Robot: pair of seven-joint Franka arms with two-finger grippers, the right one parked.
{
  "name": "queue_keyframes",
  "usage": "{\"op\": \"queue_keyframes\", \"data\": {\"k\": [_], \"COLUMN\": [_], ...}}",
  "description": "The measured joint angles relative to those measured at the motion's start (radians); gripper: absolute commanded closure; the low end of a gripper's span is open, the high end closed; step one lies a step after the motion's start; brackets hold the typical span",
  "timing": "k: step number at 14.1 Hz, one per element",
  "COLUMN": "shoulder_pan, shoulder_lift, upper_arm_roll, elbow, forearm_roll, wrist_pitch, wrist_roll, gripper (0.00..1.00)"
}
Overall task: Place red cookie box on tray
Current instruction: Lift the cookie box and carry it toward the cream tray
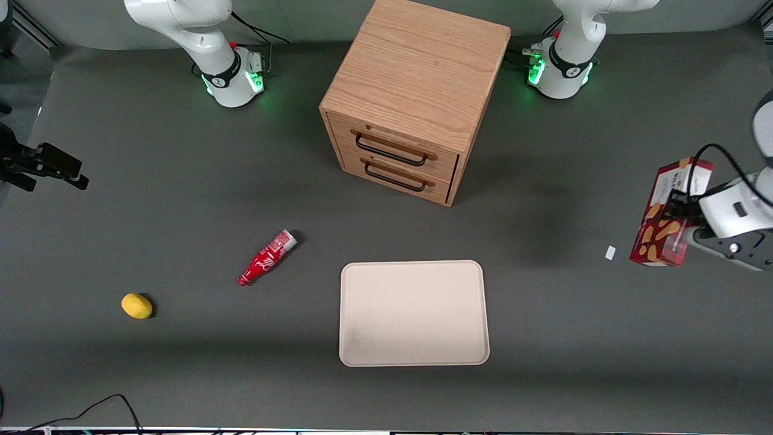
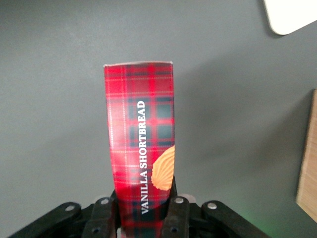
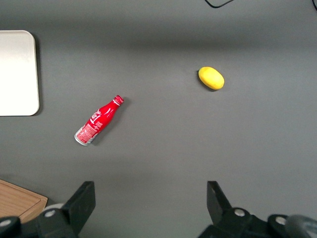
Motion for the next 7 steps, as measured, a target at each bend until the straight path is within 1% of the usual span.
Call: {"op": "queue_keyframes", "data": {"k": [2, 4, 7], "shoulder_pan": [-0.029, -0.077, -0.122], "shoulder_lift": [0.014, 0.061, 0.205], "upper_arm_roll": [-0.004, -0.036, -0.189], "elbow": [0.057, 0.108, 0.271], "forearm_roll": [-0.004, -0.008, -0.007], "wrist_pitch": [-0.027, -0.025, -0.008], "wrist_roll": [-0.062, -0.198, -0.511], "gripper": [1.0, 0.95, 0.93]}}
